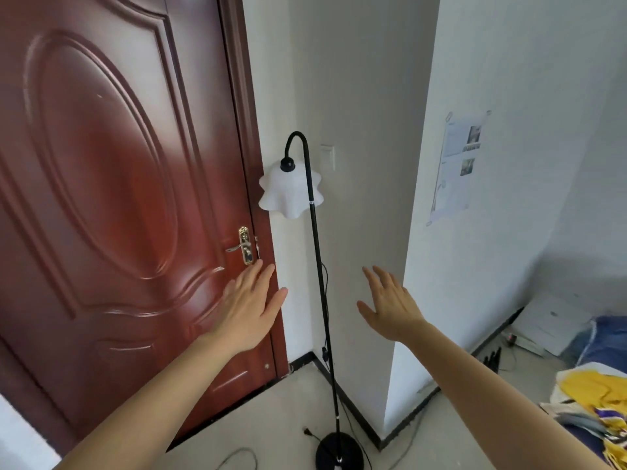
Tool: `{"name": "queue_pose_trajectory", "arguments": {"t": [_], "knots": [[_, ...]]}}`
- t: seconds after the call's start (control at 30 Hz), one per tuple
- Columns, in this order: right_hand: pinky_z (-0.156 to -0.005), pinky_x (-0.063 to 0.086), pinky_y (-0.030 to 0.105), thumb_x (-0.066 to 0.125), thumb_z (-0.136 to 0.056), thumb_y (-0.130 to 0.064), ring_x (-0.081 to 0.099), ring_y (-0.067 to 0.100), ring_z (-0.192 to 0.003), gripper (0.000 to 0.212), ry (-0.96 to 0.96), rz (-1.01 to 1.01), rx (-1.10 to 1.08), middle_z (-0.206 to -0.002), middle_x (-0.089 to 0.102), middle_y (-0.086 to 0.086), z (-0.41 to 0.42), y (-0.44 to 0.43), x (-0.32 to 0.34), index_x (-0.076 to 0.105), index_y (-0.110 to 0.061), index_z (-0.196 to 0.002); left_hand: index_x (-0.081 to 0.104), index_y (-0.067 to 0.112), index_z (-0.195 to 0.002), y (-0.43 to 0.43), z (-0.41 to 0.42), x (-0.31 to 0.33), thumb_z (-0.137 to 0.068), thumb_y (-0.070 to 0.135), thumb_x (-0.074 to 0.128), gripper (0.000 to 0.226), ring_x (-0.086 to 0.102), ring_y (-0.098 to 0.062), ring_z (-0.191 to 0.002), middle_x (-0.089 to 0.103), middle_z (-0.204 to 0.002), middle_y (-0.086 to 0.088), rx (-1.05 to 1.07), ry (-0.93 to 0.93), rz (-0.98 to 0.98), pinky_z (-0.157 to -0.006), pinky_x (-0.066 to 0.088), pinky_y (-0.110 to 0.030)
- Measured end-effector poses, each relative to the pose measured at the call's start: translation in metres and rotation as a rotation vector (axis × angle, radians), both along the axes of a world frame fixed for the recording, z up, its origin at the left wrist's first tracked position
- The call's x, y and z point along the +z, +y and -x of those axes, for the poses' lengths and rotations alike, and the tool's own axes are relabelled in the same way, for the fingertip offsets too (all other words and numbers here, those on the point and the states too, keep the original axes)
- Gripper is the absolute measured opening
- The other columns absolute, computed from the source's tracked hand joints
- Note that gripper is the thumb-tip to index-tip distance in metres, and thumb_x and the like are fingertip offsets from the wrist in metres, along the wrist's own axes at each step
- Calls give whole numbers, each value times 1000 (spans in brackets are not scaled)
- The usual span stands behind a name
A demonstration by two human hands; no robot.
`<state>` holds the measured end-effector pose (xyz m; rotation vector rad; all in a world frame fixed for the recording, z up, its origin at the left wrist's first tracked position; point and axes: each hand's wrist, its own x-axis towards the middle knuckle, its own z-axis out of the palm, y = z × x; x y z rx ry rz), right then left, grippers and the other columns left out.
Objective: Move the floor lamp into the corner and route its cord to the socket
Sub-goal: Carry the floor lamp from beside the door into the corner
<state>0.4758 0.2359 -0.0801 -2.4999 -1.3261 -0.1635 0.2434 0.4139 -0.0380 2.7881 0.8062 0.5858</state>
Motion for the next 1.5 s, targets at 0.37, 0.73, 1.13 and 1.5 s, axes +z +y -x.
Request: {"name": "queue_pose_trajectory", "arguments": {"t": [0.37,0.73,1.13,1.5], "knots": [[-110,37,48,54,-96,-39,38,33,-138,72,372,135,5,-154,35,12,-131,150,-101,16,-21,-155,28,12,-153,143,-184,-90,-102,49,33,63,24,-22,-148,33,-160,-7,-79,-2,307,-118,21,-41],[-101,41,38,60,-90,-55,50,27,-127,66,745,272,31,-139,53,6,-194,255,-189,41,-23,-145,51,15,-134,219,-305,-170,-94,69,28,72,45,-23,-131,56,-137,-8,-217,103,586,-110,37,-47],[-73,43,33,53,-98,-43,58,21,-86,20,944,31,-455,-95,64,-2,-146,269,-226,62,-26,-105,65,16,-121,237,-340,-198,-105,33,39,36,57,9,-108,68,-116,6,-727,64,897,-91,38,-5],[-74,45,32,52,-98,-31,60,24,-84,26,901,-143,-888,-99,65,1,-72,249,-212,56,-25,-123,62,10,-82,202,-330,-184,-102,32,45,34,69,-17,-77,71,-81,-2,-1089,151,875,-73,55,-42]]}}
